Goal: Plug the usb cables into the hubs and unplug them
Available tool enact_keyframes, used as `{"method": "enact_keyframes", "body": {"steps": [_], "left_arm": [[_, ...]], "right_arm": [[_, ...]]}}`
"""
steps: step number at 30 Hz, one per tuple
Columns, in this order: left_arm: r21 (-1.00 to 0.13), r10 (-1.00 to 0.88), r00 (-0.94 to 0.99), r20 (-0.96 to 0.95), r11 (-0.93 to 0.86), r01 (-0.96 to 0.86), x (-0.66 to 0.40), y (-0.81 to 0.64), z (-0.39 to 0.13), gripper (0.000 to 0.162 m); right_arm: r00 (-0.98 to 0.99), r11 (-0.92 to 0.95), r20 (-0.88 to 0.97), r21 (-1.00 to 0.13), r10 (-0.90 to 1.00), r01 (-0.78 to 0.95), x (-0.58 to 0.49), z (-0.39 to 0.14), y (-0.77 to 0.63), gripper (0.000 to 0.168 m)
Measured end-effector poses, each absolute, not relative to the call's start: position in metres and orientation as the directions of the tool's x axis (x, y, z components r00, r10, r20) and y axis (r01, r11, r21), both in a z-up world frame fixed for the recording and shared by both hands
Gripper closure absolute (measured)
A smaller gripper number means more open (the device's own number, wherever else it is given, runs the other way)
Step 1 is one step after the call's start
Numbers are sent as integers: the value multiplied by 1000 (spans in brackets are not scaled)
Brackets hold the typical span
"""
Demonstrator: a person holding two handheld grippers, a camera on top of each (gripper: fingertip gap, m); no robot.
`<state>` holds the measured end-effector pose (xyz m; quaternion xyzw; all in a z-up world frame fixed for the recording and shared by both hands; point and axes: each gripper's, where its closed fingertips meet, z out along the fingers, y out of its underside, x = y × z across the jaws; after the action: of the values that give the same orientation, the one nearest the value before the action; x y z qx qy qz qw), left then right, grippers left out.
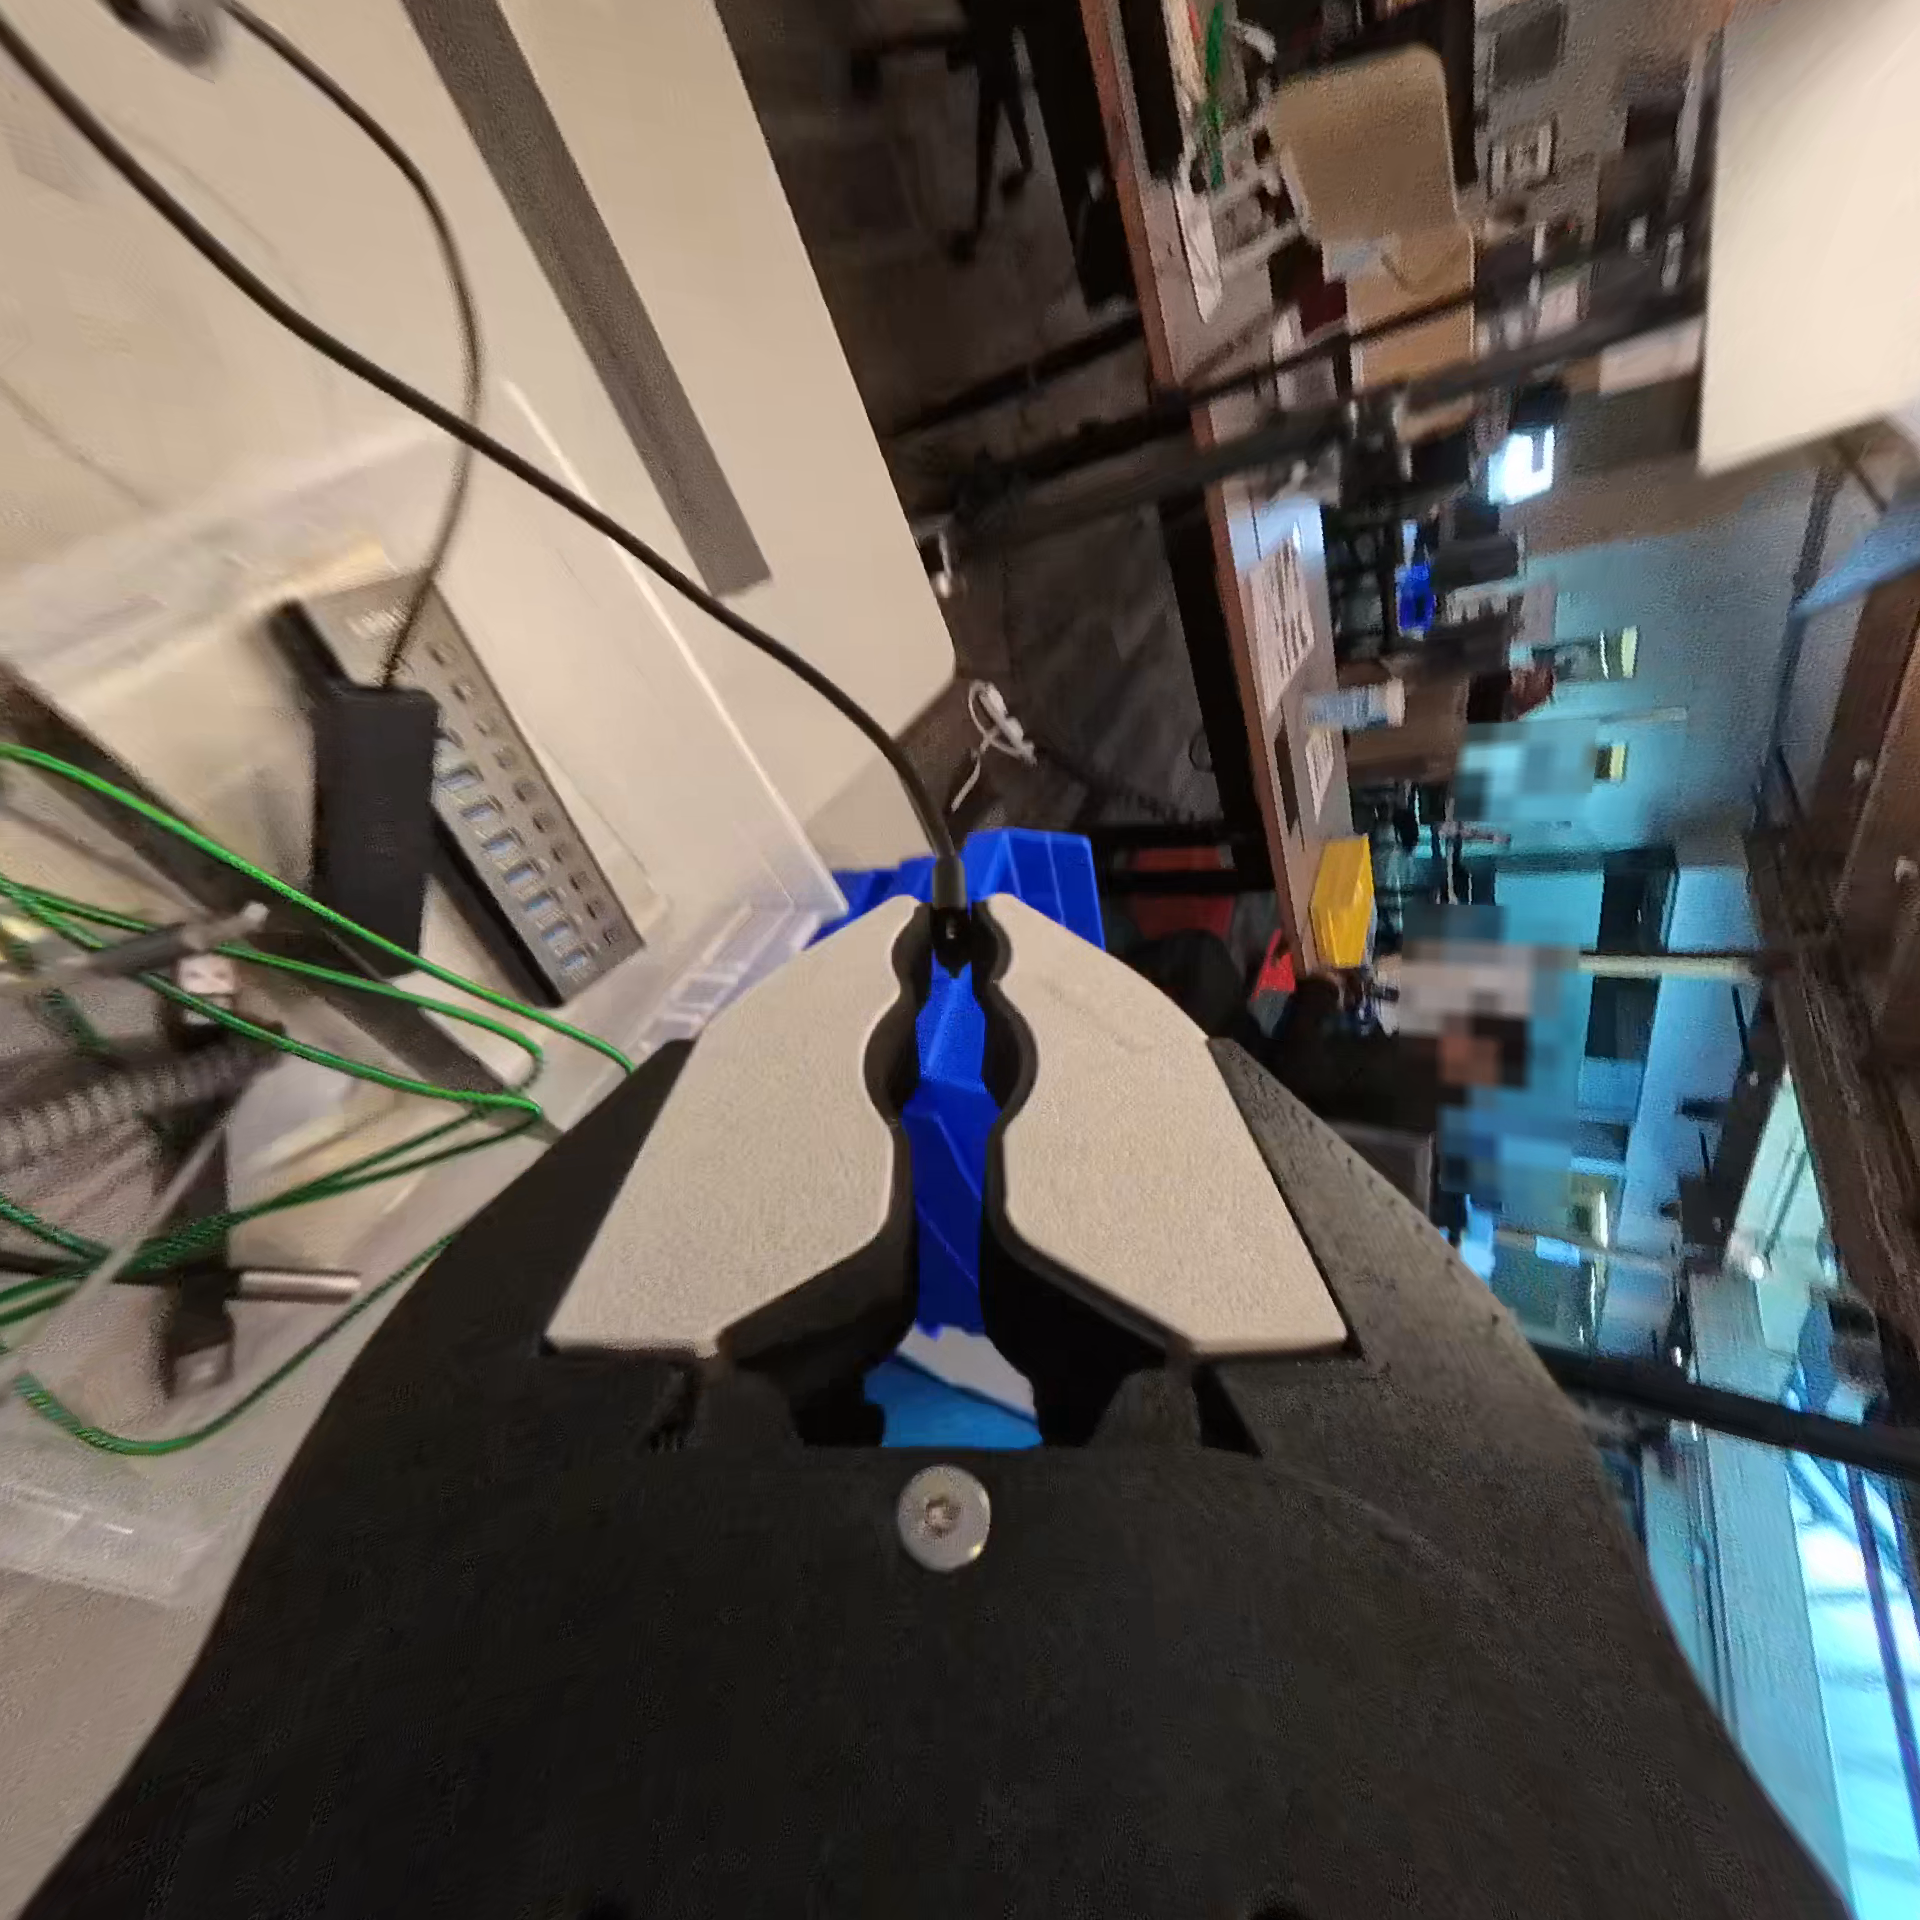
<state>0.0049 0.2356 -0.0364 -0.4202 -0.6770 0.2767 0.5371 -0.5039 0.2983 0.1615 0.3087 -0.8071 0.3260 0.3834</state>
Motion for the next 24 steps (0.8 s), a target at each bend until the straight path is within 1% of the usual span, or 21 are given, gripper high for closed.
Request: {"method": "enact_keyframes", "body": {"steps": [3,6,8,11,13,15,17,19,21,23,24], "left_arm": [[-823,864,-66,500,498,273,3,236,-36,132],[-821,863,-65,502,499,277,2,237,-37,133],[-820,859,-65,507,504,272,3,236,-37,133],[-816,851,-63,522,519,255,4,234,-35,133],[-812,847,-60,529,525,254,4,234,-35,133],[-810,847,-57,529,524,262,4,235,-36,132],[-812,850,-54,525,518,268,3,236,-36,132],[-814,851,-52,523,517,266,4,236,-36,132],[-814,850,-49,525,518,262,5,237,-35,133],[-816,851,-48,523,516,261,5,237,-35,133],[-817,852,-48,522,514,262,6,237,-35,133]], "right_arm": [[-565,716,814,-314,-135,-624,-569,137,304,162],[-595,772,784,-267,-174,-577,-596,90,298,163],[-600,779,754,-200,-265,-595,-593,55,289,162],[-573,775,692,-30,-439,-631,-583,6,283,162],[-599,764,605,24,-524,-645,-572,-20,284,162],[-628,777,555,53,-545,-627,-571,-33,284,162],[-697,830,503,79,-512,-553,-577,-38,290,162],[-749,864,467,66,-469,-500,-581,-37,294,160],[-799,894,438,29,-413,-447,-585,-30,297,140],[-825,906,434,-46,-361,-420,-589,-17,294,141],[-830,907,451,-94,-328,-410,-591,-8,292,138]]}}
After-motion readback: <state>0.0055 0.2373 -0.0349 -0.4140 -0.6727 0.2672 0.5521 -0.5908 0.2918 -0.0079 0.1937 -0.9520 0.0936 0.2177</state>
